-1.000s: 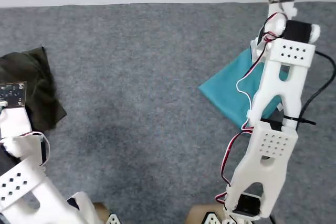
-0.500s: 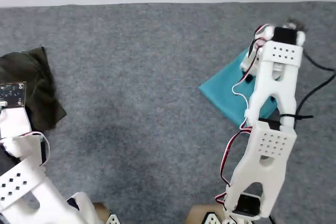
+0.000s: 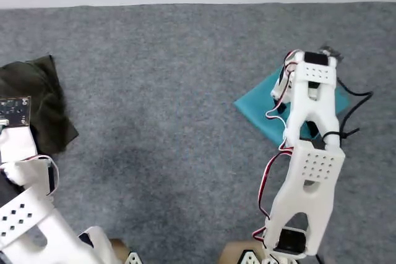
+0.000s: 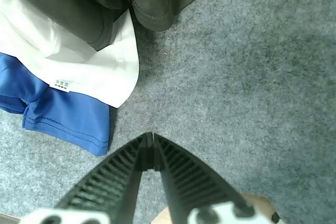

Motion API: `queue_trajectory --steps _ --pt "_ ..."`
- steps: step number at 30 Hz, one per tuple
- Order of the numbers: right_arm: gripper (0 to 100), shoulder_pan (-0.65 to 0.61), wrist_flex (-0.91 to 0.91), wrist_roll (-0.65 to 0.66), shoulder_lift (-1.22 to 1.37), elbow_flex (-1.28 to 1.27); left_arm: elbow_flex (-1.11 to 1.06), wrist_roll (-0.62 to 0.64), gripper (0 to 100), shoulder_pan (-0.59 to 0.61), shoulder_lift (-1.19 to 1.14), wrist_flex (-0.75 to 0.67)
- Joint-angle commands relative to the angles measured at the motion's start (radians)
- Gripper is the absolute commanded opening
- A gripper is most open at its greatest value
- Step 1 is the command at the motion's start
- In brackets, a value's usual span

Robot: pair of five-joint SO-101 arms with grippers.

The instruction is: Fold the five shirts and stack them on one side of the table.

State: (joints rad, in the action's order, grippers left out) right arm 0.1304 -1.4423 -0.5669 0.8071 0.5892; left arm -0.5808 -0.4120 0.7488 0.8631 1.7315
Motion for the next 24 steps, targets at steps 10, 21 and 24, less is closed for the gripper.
queue_trajectory --steps 10,21,24 --pt "5.7 0.099 -0.030 0.049 0.077 0.009 0.004 -0.005 0 0.000 0.020 0.021" --pt "0.9 0.265 -0.107 0.377 -0.093 0.009 0.004 -0.005 0 0.000 0.020 0.020" --pt "0.9 0.328 -0.101 0.517 -0.168 0.009 0.004 -0.005 0 0.000 0.020 0.020"
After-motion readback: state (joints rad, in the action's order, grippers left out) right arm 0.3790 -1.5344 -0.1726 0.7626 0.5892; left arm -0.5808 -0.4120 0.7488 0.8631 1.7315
